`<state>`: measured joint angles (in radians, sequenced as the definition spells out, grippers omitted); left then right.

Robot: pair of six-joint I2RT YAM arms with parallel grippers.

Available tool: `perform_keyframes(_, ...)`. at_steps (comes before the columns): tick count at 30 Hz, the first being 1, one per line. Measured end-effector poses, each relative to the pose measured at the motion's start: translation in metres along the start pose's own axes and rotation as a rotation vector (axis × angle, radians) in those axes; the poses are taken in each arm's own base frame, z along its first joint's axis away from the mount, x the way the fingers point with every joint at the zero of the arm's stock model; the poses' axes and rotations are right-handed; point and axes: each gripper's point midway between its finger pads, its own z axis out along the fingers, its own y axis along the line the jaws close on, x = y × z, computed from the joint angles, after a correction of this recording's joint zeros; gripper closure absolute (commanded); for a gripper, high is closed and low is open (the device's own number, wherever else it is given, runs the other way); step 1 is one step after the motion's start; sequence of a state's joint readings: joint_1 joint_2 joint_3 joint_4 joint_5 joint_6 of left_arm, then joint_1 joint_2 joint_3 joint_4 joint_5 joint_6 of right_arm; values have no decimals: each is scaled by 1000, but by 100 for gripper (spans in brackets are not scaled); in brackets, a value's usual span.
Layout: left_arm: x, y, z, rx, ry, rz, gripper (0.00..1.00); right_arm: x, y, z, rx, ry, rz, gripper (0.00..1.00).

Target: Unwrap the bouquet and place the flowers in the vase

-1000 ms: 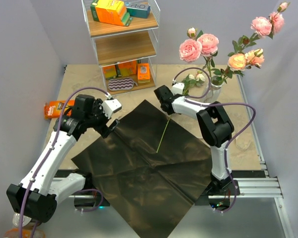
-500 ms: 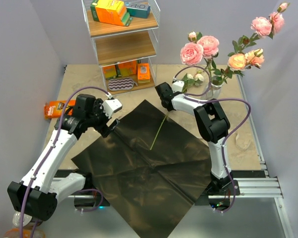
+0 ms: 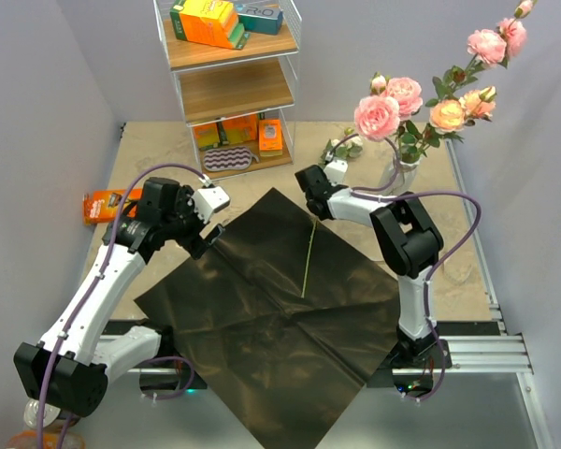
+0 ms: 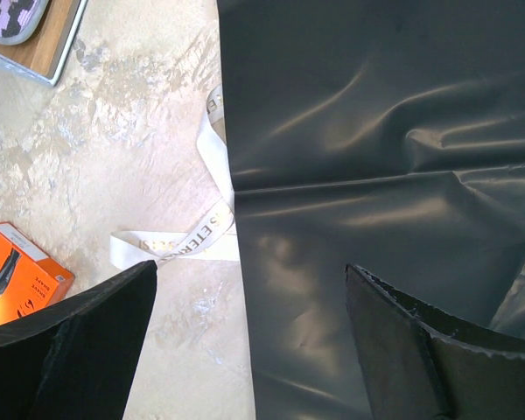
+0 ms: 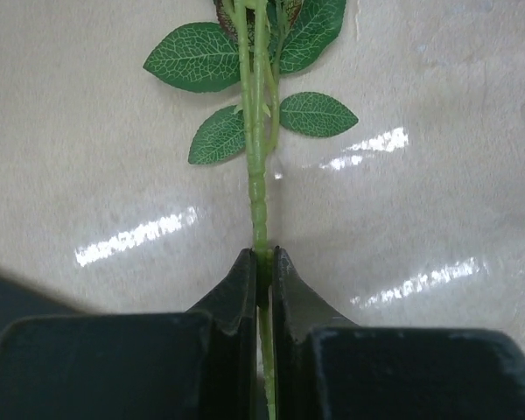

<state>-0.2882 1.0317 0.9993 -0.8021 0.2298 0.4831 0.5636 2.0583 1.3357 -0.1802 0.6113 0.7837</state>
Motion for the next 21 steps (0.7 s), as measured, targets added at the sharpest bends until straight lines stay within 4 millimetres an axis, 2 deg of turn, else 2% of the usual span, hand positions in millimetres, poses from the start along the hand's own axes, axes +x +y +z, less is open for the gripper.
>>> perform_keyframes(1,0,0,0,0,0,0,8,3,-1,-3,-4,4,-6,99)
perform_keyframes(2,0,0,0,0,0,0,8,5,-1,-5,-7,5,-9,85)
perform_keyframes(4,0,0,0,0,0,0,8,9,-1,-8,-14,6,-14,70)
perform_keyframes(5,1,0,0,1,2,0,8,9,0,-8,-17,4,-11,56)
perform_keyframes(8,2,-1,1,3,5,-1,8,8,4,-8,-28,5,-4,50)
perform_keyframes(15,6,-2,2,2,11,6,8,2,10,-2,-3,12,-30,53)
perform_keyframes(21,11,-3,2,-3,20,7,8,-7,12,11,20,8,-31,70)
